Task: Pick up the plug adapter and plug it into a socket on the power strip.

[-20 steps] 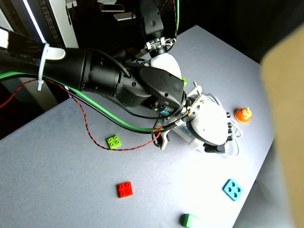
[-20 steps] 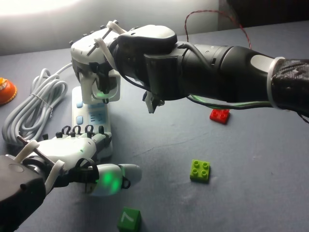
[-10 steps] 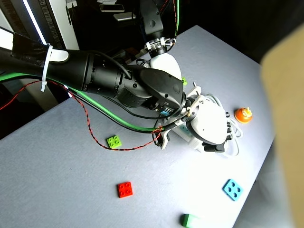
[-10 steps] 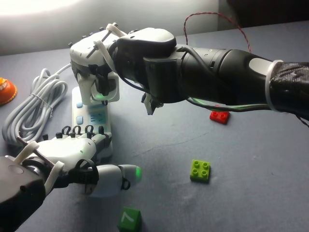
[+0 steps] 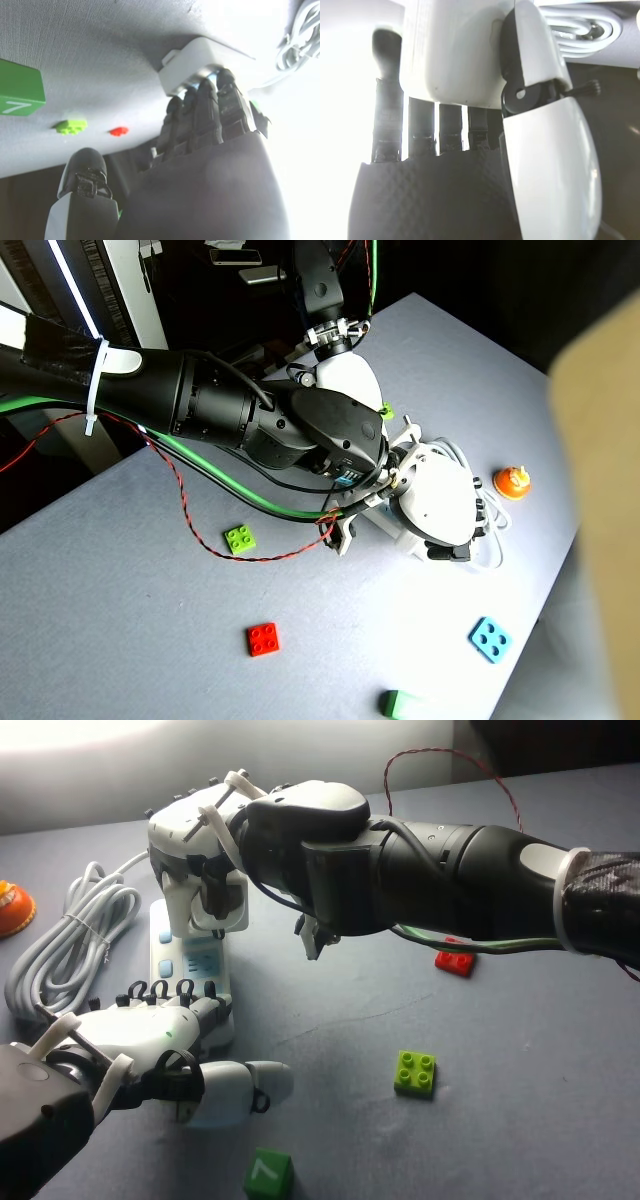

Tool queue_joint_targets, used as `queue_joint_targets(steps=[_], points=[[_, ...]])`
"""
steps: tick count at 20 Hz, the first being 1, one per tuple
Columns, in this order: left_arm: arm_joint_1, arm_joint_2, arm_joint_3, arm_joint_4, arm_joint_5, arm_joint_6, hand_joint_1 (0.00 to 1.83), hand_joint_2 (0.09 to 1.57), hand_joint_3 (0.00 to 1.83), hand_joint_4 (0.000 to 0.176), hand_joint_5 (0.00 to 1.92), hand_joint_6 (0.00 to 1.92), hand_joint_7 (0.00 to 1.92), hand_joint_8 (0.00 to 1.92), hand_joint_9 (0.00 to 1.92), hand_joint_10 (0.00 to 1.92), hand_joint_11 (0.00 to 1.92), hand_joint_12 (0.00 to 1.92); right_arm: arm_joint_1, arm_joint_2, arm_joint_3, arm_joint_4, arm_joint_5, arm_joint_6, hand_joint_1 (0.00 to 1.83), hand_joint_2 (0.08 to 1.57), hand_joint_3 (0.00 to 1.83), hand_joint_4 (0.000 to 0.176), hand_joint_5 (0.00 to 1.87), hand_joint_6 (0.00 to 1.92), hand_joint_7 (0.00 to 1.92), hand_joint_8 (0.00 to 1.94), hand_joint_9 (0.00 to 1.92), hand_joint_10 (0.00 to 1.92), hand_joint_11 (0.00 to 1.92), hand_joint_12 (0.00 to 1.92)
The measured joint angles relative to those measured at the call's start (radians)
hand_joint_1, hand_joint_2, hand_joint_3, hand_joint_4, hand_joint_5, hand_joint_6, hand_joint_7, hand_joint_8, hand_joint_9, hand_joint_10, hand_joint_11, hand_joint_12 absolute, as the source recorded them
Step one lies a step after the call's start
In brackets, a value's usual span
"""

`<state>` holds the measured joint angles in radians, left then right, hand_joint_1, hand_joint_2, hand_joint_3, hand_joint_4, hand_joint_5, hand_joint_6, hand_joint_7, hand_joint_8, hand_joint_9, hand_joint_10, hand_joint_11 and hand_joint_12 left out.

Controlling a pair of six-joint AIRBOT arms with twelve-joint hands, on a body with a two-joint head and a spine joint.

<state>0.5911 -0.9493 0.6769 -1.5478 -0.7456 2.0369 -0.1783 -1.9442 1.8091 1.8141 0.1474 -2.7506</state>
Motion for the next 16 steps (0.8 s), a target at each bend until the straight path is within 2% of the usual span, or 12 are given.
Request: queue_joint_targets(steps=[1, 2, 4, 12, 14, 16], points=[[0.000, 0.000, 0.000, 0.000, 0.000, 0.000, 0.00, 1.19, 0.00, 0.000, 0.09, 0.01, 0.08, 0.01, 0.06, 0.01, 0.02, 0.07, 0.000, 0.000, 0.000, 0.000, 0.000, 0.000, 1.22, 1.17, 0.00, 0.000, 0.87, 1.00, 0.92, 1.28, 0.81, 1.15, 0.64, 1.63], [0.000, 0.000, 0.000, 0.000, 0.000, 0.000, 0.00, 1.19, 0.00, 0.000, 0.10, 0.00, 0.10, 0.00, 0.08, 0.01, 0.00, 0.18, 0.000, 0.000, 0.000, 0.000, 0.000, 0.000, 1.22, 1.16, 0.00, 0.000, 0.88, 0.99, 0.92, 1.29, 0.80, 1.18, 0.64, 1.64], [0.000, 0.000, 0.000, 0.001, 0.000, 0.000, 0.00, 1.18, 0.00, 0.000, 0.11, 0.00, 0.10, 0.00, 0.08, 0.00, 0.00, 0.20, 0.000, 0.002, 0.000, 0.002, 0.000, 0.001, 1.22, 1.16, 0.00, 0.000, 0.87, 1.00, 0.93, 1.27, 0.81, 1.17, 0.65, 1.63], [0.000, 0.000, 0.000, 0.003, -0.001, 0.000, 0.00, 1.18, 0.00, 0.000, 0.09, 0.00, 0.09, 0.00, 0.07, 0.00, 0.00, 0.18, 0.000, 0.004, 0.000, 0.004, -0.002, 0.003, 1.22, 1.17, 0.00, 0.000, 0.82, 1.07, 0.93, 1.27, 0.79, 1.19, 0.62, 1.69], [0.000, 0.000, 0.000, 0.003, -0.001, 0.000, 0.00, 1.17, 0.00, 0.000, 0.08, 0.00, 0.07, 0.00, 0.05, 0.00, 0.00, 0.14, 0.005, 0.004, 0.000, 0.005, 0.000, 0.003, 1.18, 1.21, 0.00, 0.000, 0.73, 1.25, 0.88, 1.28, 0.77, 1.03, 0.57, 1.65], [0.000, 0.000, 0.000, 0.003, -0.001, 0.000, 0.00, 1.17, 0.00, 0.000, 0.09, 0.00, 0.08, 0.00, 0.06, 0.00, 0.00, 0.16, 0.005, 0.004, 0.000, 0.005, 0.000, 0.003, 1.17, 1.21, 0.00, 0.003, 0.75, 1.26, 0.85, 1.27, 0.71, 0.93, 0.51, 1.62]])
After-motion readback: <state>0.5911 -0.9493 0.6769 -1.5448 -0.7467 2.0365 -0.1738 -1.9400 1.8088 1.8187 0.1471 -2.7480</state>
